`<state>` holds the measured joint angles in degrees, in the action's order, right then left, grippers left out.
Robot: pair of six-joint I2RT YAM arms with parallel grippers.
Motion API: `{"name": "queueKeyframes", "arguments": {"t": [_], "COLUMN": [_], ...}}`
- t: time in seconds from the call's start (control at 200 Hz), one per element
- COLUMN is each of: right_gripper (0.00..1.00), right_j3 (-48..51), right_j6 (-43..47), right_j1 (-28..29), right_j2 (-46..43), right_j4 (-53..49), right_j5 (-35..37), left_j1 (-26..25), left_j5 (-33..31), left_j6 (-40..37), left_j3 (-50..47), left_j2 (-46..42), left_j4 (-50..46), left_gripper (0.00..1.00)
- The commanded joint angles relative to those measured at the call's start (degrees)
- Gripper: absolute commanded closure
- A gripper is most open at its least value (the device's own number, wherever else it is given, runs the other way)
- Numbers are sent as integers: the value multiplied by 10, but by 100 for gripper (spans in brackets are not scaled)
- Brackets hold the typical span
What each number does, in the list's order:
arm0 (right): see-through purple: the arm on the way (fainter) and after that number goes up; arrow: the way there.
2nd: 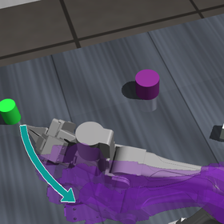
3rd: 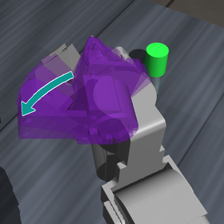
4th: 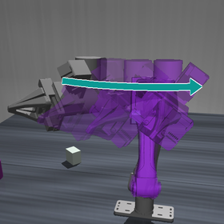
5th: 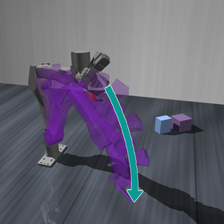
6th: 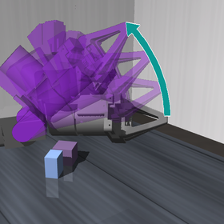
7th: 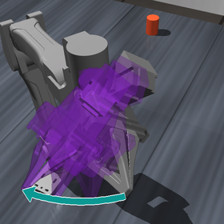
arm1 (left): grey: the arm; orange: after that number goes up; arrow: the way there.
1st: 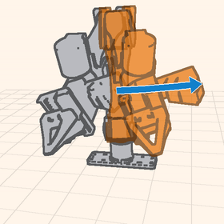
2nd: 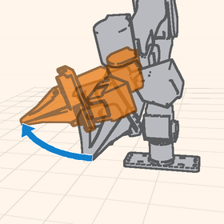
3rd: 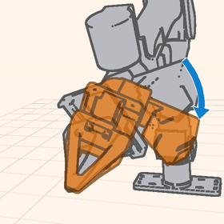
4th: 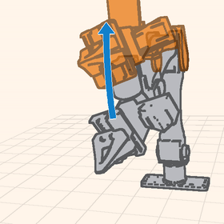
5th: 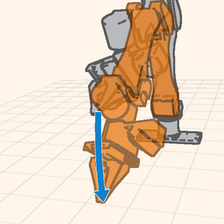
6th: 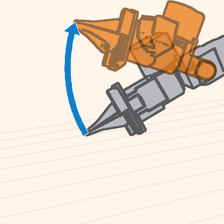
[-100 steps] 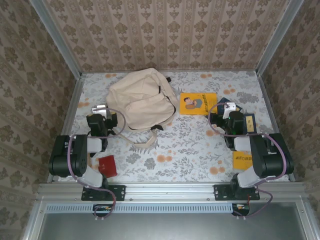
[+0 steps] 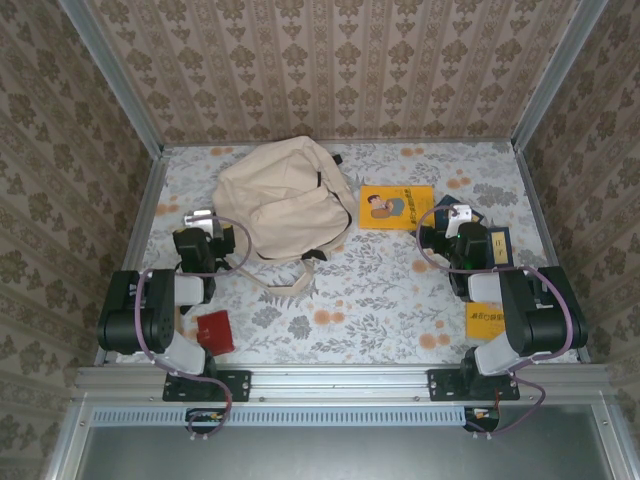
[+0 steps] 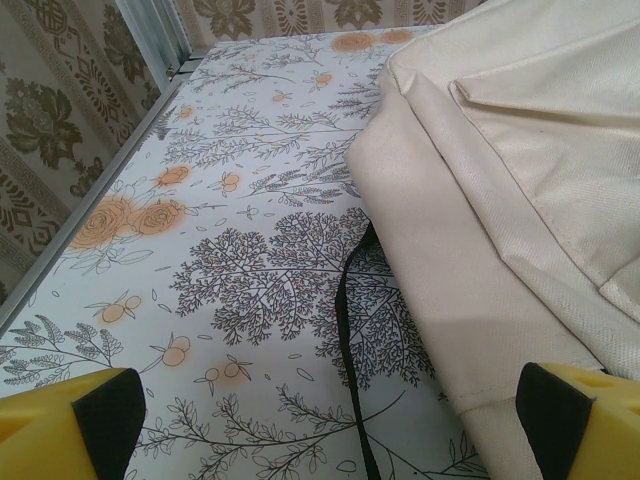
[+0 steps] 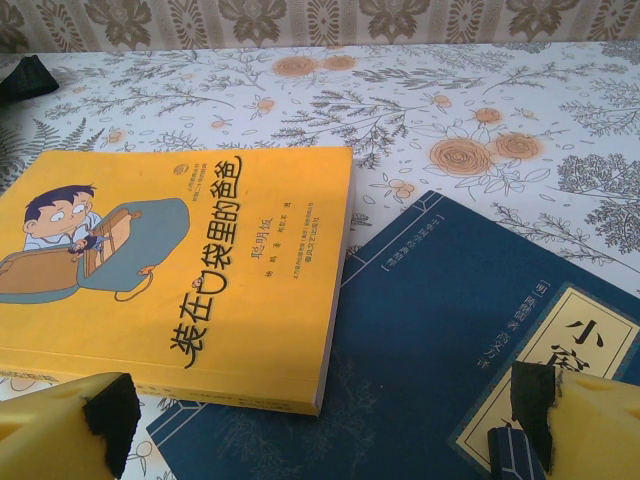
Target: Pack books, pencil case, and school supplies into a backpack
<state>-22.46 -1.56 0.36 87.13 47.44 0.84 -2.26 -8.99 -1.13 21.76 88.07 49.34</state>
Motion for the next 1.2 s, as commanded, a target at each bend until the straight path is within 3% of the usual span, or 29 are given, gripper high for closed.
{"name": "queueKeyframes", "arguments": {"t": [0.0,0.215,0.37,0.51,0.685,0.765,0.88,1.19], "right_gripper": [0,0,0,0,0,0,0,0], "right_j3": [-11,-3,4,-37,-175,-246,-319,-457], "right_j6": [-5,-5,-20,-39,-183,-219,-250,-281], "right_j1": [-3,-3,-3,1,2,6,24,123], "right_j2": [7,0,-65,-143,-168,-140,-82,111], "right_j4": [13,23,-20,-144,-406,-494,-542,-578], "right_j5": [1,6,49,97,122,90,17,-185], "left_j1": [-2,-7,-18,-27,-37,-49,-95,-221], "left_j5": [-3,-34,-64,-80,-89,-51,-16,84], "left_j6": [-5,-3,-5,-10,66,114,141,205], "left_j3": [7,-9,-22,20,141,206,304,478], "left_j2": [1,-7,-43,-114,-168,-166,-122,52], "left_j4": [13,41,34,-96,-342,-439,-548,-663], "left_gripper": [0,0,0,0,0,0,0,0]}}
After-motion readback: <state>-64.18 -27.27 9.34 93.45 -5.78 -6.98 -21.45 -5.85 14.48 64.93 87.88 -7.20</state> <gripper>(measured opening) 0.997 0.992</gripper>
